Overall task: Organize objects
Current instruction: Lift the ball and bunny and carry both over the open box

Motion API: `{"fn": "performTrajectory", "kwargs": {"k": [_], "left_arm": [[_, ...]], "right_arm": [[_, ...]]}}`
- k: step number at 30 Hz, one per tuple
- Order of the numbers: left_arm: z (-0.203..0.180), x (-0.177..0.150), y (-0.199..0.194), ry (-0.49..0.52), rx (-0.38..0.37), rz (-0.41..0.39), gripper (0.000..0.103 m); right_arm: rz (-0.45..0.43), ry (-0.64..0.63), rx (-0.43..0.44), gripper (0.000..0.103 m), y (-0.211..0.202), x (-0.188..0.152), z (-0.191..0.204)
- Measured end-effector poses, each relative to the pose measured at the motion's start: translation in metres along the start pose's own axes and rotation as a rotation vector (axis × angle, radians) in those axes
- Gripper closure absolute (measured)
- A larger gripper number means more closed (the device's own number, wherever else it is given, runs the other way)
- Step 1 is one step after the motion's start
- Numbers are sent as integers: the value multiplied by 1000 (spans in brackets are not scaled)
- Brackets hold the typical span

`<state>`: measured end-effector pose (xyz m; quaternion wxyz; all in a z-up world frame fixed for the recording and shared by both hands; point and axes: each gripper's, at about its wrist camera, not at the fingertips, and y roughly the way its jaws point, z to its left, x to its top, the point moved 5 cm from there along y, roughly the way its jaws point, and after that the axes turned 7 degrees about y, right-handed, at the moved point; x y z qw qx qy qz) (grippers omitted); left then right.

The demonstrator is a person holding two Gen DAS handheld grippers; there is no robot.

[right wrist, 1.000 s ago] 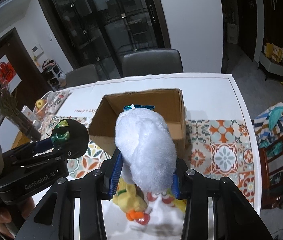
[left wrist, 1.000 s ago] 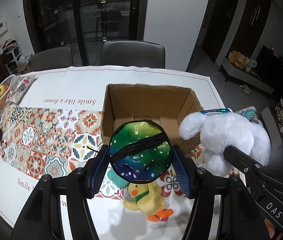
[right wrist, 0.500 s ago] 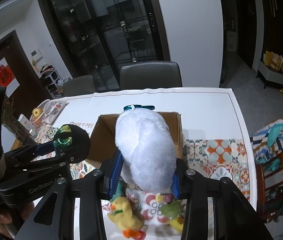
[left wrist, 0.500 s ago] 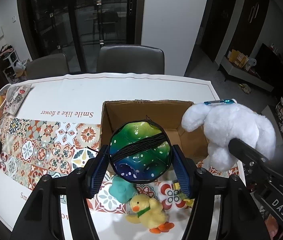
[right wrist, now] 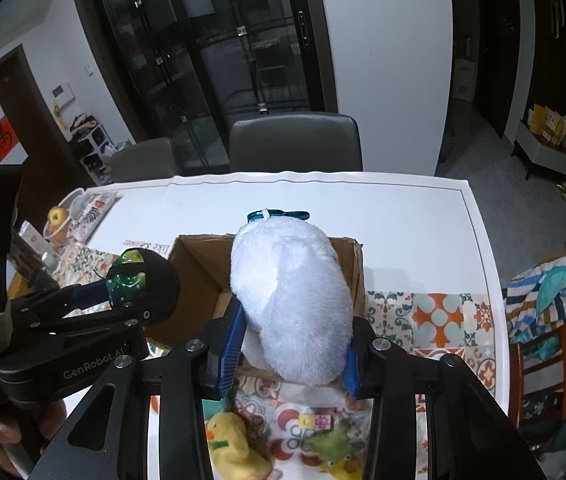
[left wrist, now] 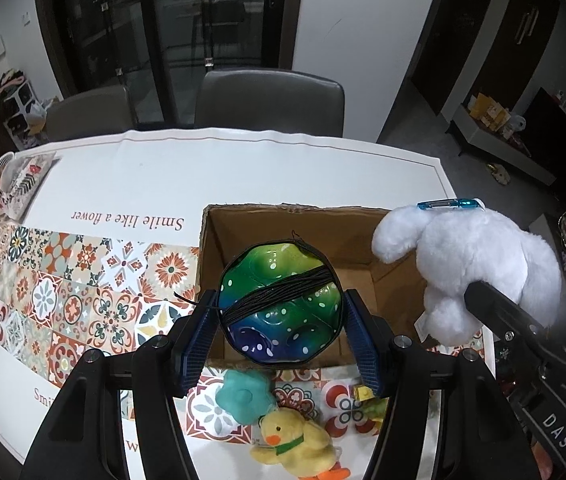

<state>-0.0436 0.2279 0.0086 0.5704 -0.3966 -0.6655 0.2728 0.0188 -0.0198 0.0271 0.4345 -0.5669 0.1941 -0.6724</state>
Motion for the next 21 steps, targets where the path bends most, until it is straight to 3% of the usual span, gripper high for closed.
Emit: {"fn": "performTrajectory", "kwargs": {"k": [21], "left_arm": [[-2,-8,68,60,-28,178,41]], "right_arm": [[248,-22,4,62,91,-26,-9]]}}
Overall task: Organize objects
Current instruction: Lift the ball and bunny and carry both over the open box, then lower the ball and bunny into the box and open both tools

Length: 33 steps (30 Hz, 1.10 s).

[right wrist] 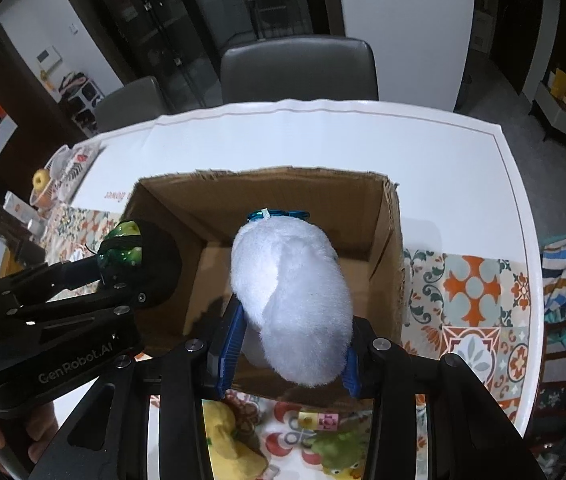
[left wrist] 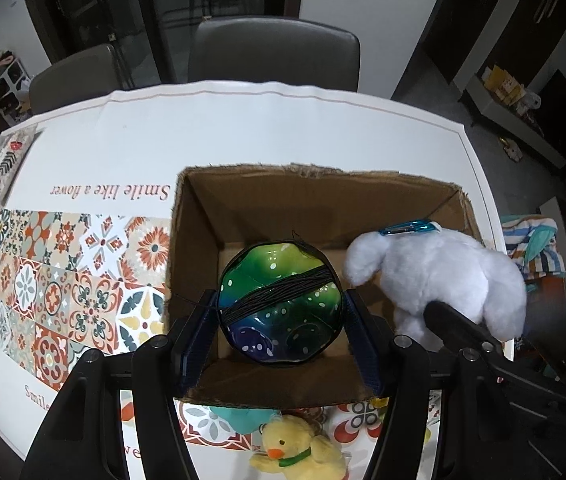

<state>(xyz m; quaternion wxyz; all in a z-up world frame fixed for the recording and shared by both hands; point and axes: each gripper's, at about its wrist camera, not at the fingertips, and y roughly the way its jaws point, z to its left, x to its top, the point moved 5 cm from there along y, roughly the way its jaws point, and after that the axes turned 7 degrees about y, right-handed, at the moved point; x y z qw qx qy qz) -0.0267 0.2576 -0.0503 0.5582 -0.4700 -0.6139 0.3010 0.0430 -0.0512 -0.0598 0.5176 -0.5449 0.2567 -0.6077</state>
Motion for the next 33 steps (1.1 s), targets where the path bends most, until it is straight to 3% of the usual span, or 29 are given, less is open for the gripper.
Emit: {"fn": "performTrajectory", "kwargs": {"k": [8,14,18,33], "left_arm": [[-1,-9,17,18,-17,64,41],[1,-10,15,22,-21,74,41],[0,-7,3,37,-14,37,32],[-2,-16,-49,60,19,-62,29]], "right_arm": [[43,-2,-30,58,14,-3,-9],[6,-20,-39,52,3,1,-6],[-18,-30,-68,52,-8,5,-7],[-68,9,-70,52,-49,-6,-20]]}}
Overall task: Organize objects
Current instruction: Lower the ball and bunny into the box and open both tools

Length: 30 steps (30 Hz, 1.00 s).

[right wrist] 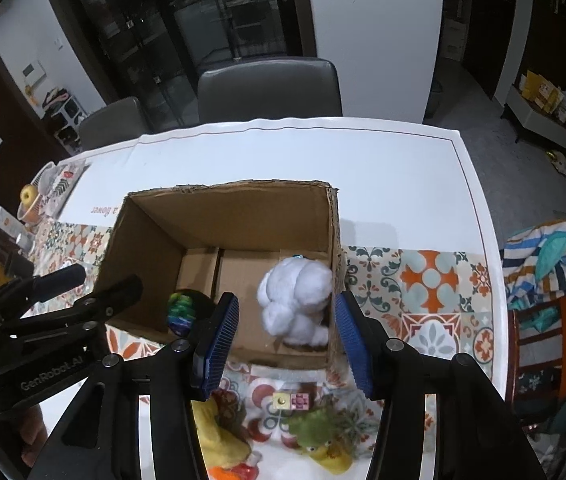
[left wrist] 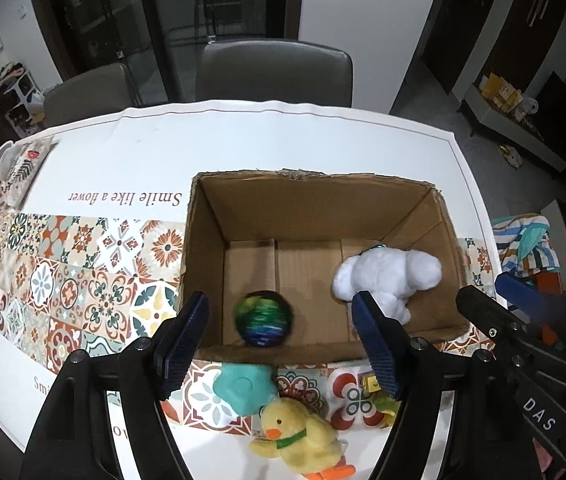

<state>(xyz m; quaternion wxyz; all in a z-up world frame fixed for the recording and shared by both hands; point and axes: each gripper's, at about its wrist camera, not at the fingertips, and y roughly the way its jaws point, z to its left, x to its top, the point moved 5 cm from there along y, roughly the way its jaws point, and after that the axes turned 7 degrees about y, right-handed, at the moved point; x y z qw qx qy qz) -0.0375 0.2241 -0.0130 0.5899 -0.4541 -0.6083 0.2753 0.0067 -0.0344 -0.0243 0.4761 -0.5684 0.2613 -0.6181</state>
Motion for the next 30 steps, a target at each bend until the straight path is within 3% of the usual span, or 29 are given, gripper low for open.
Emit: {"fn": "performTrajectory", "kwargs": {"k": [14,30], "left_arm": [[-10,-39,-43,26,18,-61,25],[-23,-90,-53,15,8,-40,22]], "right_arm": [[-85,-15,17,44,-49,-31,-5],[-66,0,45,39,-65,-79,-20]]}}
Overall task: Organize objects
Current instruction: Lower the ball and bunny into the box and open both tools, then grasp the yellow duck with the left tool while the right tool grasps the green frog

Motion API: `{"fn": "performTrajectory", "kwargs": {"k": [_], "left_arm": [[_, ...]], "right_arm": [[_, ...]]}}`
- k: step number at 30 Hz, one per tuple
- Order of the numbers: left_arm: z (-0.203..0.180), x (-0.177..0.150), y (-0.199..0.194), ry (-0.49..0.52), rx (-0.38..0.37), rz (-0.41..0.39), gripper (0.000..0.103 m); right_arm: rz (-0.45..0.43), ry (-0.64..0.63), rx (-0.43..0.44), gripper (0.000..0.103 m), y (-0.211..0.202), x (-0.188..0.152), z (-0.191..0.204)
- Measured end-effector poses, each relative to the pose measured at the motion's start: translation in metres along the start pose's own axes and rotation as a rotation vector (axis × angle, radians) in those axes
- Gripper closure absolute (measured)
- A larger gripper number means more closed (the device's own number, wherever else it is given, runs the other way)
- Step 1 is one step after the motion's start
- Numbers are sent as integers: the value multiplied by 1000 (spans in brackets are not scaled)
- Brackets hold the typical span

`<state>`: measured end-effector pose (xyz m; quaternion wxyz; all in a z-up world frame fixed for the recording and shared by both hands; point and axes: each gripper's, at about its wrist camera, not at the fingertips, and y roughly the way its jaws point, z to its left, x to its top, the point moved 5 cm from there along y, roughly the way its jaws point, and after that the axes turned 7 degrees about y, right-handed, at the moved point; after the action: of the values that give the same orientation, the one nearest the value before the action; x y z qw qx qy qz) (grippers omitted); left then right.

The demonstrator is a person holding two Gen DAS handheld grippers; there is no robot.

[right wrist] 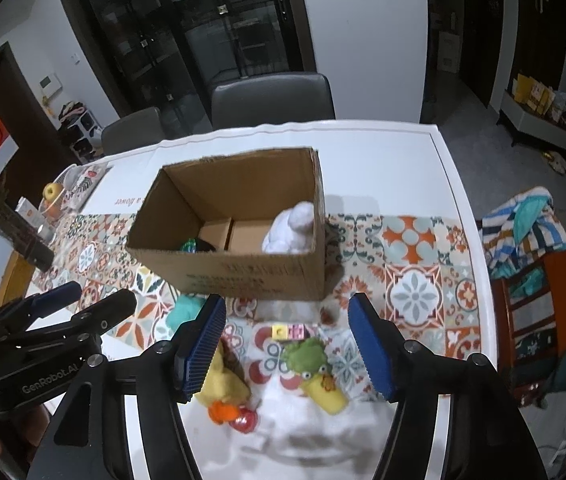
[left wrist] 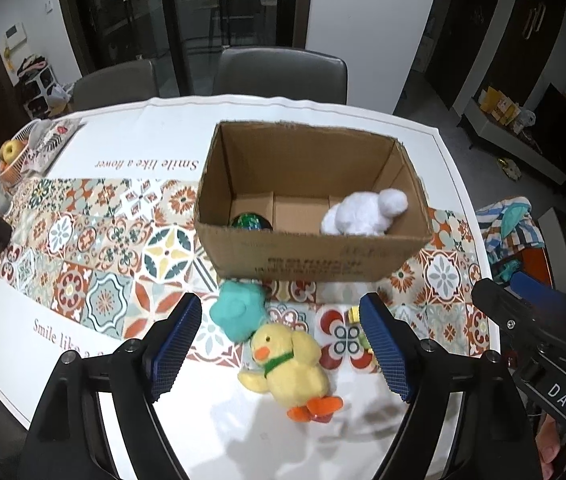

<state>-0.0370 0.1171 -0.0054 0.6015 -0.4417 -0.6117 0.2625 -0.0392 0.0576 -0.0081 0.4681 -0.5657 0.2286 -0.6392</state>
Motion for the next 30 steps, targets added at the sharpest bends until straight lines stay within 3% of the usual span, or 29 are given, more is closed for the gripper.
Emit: {"fn": "performTrajectory", "kwargs": {"k": [16,30], "left_arm": [[-4,-48,26,-30,-20,100,21],[-3,-79,63,-45,-27,207,21]], "right_arm": [[69,7,-1,39,16,-36,-14],[180,-2,10,39,49,-66,-21]]}}
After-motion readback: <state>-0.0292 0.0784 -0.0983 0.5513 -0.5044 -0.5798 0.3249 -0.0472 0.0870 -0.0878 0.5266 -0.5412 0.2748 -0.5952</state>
